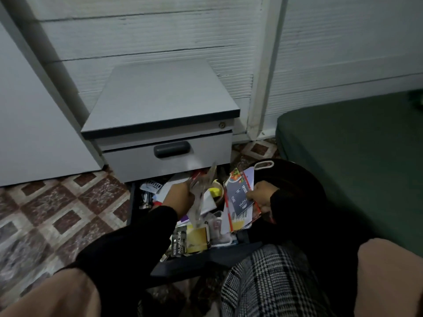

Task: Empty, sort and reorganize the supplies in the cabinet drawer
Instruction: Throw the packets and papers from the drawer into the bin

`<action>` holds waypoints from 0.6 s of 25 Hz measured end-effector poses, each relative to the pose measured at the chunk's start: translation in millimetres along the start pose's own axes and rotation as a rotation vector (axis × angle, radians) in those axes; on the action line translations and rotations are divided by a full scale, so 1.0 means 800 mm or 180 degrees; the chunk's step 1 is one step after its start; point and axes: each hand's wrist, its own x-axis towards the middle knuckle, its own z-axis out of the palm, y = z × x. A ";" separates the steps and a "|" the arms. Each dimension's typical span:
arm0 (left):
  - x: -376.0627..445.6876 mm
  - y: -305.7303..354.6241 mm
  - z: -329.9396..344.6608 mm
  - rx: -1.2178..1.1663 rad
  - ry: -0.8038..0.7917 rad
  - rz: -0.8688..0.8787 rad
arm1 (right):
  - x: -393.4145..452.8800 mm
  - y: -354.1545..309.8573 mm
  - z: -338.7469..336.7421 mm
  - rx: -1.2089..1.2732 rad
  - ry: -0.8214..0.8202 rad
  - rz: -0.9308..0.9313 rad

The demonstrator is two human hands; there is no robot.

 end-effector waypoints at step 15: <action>0.099 0.180 0.121 -0.1115 -0.0399 0.0184 | 0.048 0.067 -0.160 -0.0019 0.0894 0.0071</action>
